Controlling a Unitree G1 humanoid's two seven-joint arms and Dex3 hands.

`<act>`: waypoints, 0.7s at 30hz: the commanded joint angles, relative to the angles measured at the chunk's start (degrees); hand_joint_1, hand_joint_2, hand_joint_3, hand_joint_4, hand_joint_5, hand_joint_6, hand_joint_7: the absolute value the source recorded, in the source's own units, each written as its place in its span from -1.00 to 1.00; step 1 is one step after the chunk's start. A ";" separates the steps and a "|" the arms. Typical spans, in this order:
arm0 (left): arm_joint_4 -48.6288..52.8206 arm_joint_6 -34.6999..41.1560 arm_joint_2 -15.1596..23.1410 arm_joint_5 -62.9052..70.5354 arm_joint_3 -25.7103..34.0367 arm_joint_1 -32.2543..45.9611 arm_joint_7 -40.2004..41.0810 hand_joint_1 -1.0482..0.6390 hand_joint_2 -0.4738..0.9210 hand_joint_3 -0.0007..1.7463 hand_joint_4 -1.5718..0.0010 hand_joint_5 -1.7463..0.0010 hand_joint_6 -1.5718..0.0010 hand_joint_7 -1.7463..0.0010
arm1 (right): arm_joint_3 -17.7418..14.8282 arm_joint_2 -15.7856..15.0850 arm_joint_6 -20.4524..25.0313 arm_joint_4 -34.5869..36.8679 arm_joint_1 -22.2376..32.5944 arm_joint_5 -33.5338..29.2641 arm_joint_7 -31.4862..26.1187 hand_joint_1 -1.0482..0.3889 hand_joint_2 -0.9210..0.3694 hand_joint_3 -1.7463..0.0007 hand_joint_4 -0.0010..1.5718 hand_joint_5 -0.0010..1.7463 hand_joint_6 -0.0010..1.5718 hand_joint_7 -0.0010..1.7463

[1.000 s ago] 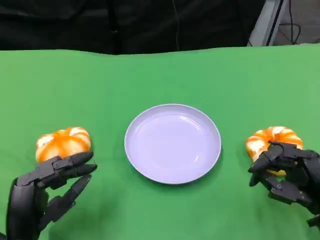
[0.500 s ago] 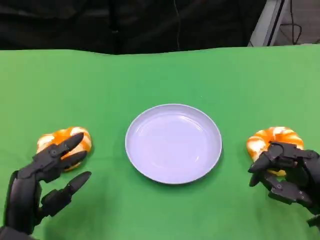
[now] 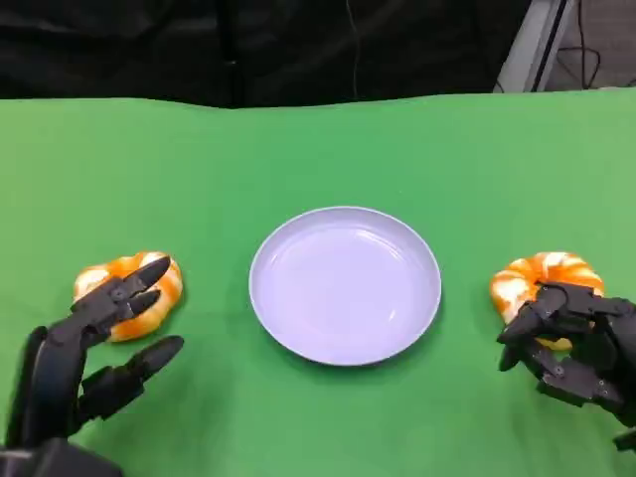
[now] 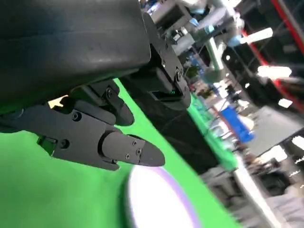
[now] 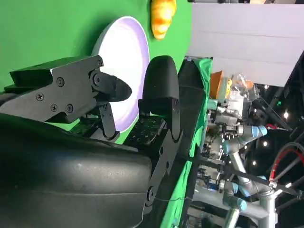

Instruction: Grasp the bread from the table and place it into the plate.

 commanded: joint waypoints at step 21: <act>-1.63 19.24 9.45 20.74 -13.69 -3.97 27.26 -0.44 1.00 -0.85 0.48 1.00 0.34 1.00 | -1.19 -1.25 -0.64 1.09 -0.33 0.31 0.57 0.56 -0.84 0.19 0.04 0.67 0.09 0.22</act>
